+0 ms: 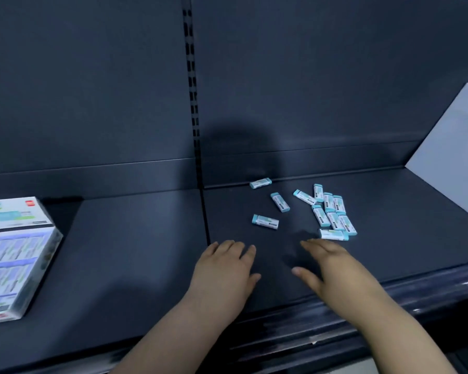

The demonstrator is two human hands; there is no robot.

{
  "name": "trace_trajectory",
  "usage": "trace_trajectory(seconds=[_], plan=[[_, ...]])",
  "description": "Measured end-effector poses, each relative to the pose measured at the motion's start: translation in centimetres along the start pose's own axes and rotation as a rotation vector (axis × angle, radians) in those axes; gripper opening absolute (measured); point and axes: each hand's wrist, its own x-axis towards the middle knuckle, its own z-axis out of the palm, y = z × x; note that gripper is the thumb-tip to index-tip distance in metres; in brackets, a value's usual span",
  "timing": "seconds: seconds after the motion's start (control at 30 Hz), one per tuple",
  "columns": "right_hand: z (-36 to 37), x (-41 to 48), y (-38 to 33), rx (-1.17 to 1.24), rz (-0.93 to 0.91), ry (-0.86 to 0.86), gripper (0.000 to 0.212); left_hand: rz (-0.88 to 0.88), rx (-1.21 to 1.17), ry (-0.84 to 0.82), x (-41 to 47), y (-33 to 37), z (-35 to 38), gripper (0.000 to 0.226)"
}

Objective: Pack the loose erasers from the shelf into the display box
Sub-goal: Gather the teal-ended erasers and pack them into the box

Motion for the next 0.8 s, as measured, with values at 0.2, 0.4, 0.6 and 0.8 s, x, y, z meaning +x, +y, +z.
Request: trace_trajectory(seconds=[0.2,0.4,0.6,0.8], plan=[[0.2,2.6,2.5,0.006,-0.002,0.025,0.058,-0.012,0.014,0.007,2.5,0.7,0.7,0.057],[-1.2,5.9,7.1,0.017,-0.118,0.009,0.055,-0.139,0.008,0.013,5.5,4.0,1.1,0.057],[-3.6,8.7,13.4,0.007,-0.222,-0.026,0.052,-0.202,-0.007,-0.014,8.6,9.5,1.2,0.058],[-3.4,10.1,16.7,0.026,-0.369,-0.085,0.047,-0.290,-0.157,-0.066,9.5,13.3,1.1,0.035]])
